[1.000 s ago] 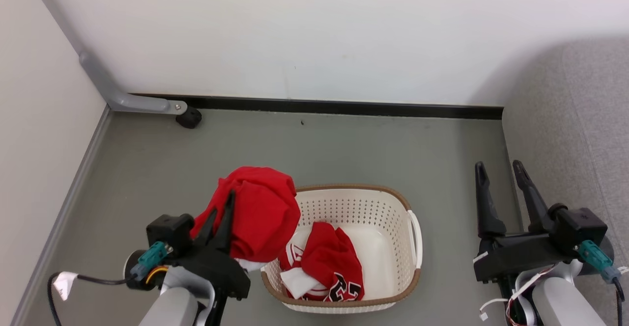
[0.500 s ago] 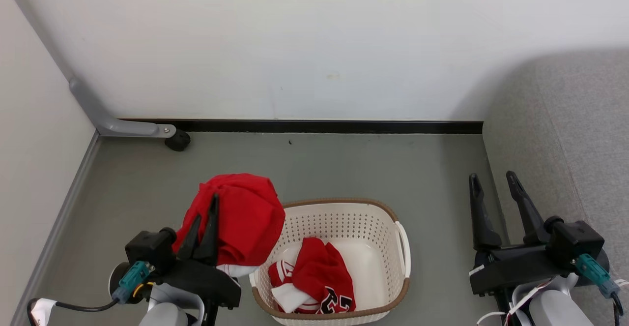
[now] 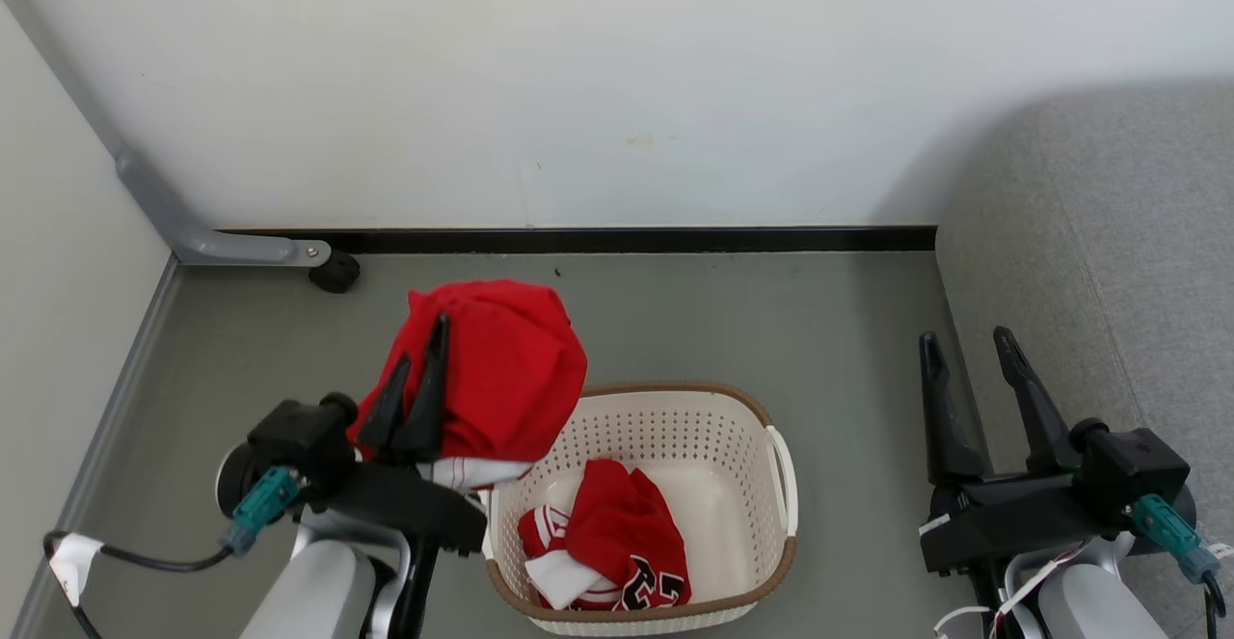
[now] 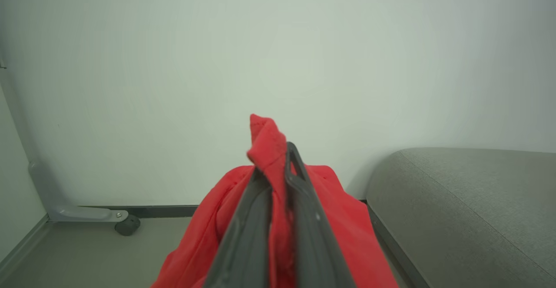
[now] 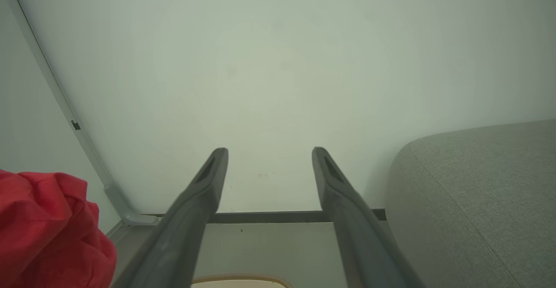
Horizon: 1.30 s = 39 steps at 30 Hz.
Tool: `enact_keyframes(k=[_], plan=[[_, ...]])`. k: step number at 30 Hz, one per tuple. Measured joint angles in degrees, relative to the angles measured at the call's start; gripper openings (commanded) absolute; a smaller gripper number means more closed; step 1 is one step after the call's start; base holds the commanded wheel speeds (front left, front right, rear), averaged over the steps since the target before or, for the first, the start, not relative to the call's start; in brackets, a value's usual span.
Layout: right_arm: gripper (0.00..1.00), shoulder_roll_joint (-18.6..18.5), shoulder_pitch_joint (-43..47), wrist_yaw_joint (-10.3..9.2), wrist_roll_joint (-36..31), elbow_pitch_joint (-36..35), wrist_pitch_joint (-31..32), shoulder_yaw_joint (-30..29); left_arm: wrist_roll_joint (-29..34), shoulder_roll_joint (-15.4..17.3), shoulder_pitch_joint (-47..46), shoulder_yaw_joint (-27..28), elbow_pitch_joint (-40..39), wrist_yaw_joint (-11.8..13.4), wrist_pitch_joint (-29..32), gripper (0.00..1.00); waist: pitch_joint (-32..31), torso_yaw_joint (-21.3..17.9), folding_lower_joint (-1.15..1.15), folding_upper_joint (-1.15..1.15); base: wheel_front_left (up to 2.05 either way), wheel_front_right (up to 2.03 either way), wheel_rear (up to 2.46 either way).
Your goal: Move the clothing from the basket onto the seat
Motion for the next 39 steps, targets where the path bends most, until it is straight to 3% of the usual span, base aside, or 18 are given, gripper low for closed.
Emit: enact_keyframes(k=[7, 25, 39], plan=[[1.00, 0.0, -0.1, 0.00, 0.0, 0.0, 0.5, 0.2, 1.9, 0.1, -7.8, -1.6, -3.4, -1.3, 1.4, 0.00, 0.6, 0.0, 0.00, 0.00, 0.00, 0.00, 0.00], [1.00, 0.1, -0.9, 0.04, 0.0, -0.6, 1.0, 1.4, 2.8, -1.5, -16.7, -3.8, -8.3, -2.5, 4.6, 0.00, 1.9, 0.6, 0.00, 0.00, 0.00, 0.00, 0.00], [1.00, 1.2, -7.0, 4.39, 0.2, -9.0, 0.9, 5.2, 3.2, -1.5, -17.5, -4.1, -8.7, -2.5, 5.9, 0.00, 3.2, 1.2, 0.01, 0.00, 0.00, 0.00, 0.00]])
